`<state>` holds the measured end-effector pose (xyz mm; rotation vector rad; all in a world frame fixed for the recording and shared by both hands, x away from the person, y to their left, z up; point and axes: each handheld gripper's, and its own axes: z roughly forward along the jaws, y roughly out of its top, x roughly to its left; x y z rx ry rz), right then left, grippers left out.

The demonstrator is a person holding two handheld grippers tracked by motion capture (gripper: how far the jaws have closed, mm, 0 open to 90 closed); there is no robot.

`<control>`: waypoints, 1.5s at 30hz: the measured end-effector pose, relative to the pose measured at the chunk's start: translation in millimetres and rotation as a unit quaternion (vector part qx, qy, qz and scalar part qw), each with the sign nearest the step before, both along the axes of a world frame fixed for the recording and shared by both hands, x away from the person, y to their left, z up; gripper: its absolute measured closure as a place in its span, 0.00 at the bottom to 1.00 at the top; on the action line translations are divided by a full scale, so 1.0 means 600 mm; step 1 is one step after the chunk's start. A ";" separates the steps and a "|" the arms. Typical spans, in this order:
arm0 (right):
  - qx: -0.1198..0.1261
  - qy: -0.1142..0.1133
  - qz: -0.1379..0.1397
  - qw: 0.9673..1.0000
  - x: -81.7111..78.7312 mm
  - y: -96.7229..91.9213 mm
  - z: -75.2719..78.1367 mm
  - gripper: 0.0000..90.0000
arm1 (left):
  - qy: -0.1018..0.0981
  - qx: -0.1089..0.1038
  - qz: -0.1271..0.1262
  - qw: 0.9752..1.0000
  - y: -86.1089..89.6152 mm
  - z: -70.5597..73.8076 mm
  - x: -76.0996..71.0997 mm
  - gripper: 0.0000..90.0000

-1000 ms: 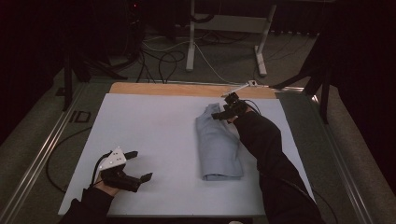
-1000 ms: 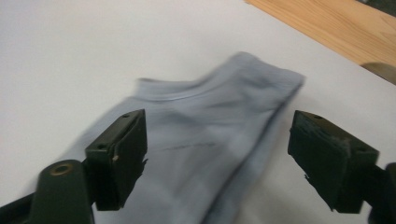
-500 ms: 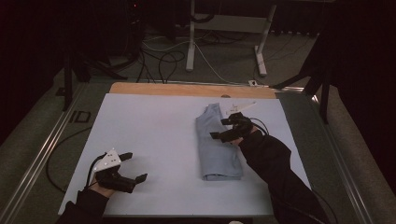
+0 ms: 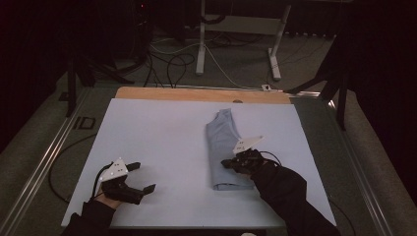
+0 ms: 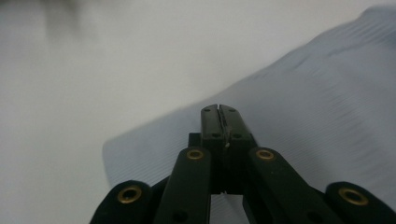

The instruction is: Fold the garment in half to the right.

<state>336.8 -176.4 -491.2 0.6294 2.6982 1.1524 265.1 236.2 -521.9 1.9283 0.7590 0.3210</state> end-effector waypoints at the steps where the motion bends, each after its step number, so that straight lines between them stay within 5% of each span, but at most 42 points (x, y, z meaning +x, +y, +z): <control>1: -0.010 0.001 0.005 1.000 -0.001 0.001 -0.008 1.00 | 0.000 -0.001 0.000 1.000 0.000 0.000 0.000 0.00; 5: -0.030 0.017 0.014 0.999 -0.006 0.001 -0.032 1.00 | -0.001 -0.004 0.001 1.000 0.001 0.000 0.000 0.00; 8: -0.023 0.040 0.007 0.999 -0.012 -0.001 -0.041 1.00 | -0.001 -0.004 -0.001 1.000 0.001 0.000 -0.001 0.00; 20: -0.021 0.030 0.025 0.999 -0.044 -0.020 -0.050 1.00 | -0.004 -0.004 -0.001 1.000 0.001 0.001 -0.002 0.00; 32: -0.002 0.038 0.014 0.999 -0.039 -0.021 -0.047 1.00 | -0.007 -0.002 -0.004 1.000 -0.001 0.001 -0.004 0.00; 37: 0.023 0.026 0.017 0.999 -0.040 -0.020 -0.026 0.91 | -0.010 -0.004 -0.004 1.000 0.000 0.003 -0.004 0.00; 45: 0.048 0.012 0.011 0.999 -0.036 -0.015 -0.004 0.50 | -0.013 -0.003 -0.007 1.000 0.003 0.005 -0.006 0.00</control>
